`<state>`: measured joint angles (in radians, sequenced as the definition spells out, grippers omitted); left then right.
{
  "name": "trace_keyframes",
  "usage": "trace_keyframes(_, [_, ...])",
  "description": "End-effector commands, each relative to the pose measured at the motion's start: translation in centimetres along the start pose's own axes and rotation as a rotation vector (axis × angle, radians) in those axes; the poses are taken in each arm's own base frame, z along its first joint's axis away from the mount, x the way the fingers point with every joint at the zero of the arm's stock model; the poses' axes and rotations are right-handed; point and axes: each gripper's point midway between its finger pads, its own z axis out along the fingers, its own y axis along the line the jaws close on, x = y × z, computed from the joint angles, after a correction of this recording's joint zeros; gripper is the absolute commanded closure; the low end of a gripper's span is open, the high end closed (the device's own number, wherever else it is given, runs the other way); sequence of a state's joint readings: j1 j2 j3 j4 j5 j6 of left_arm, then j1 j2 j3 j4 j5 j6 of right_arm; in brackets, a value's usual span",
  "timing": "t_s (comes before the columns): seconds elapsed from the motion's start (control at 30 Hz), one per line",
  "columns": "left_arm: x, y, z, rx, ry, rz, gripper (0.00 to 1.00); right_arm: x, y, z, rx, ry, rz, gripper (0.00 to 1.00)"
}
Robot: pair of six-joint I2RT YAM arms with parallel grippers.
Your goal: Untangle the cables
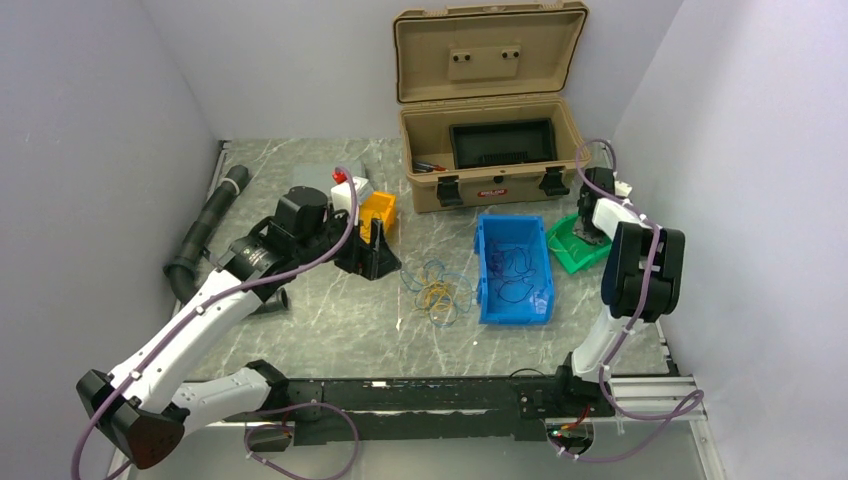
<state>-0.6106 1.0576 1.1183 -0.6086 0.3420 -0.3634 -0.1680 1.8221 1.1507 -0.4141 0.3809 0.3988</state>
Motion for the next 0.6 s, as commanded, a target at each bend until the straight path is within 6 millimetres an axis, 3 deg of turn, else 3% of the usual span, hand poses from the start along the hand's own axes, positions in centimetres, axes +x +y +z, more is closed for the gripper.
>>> trace_keyframes(0.0, [-0.2, 0.0, -0.4, -0.004, -0.044, 0.005, 0.09, -2.9, -0.1, -1.3, -0.054, -0.047, -0.018, 0.96])
trace_keyframes(0.1, [0.0, 0.2, -0.5, -0.011, -0.052, 0.014, 0.09, -4.7, -1.6, -2.3, -0.025, -0.087, 0.033, 1.00])
trace_keyframes(0.37, [-0.3, 0.0, -0.4, -0.003, -0.035, 0.043, 0.09, -9.8, -4.2, -4.0, 0.071, -0.169, 0.111, 1.00])
trace_keyframes(0.57, [-0.2, 0.1, -0.5, -0.001, -0.043, 0.042, 0.09, -11.2, -6.1, -5.1, 0.133, -0.229, 0.126, 1.00])
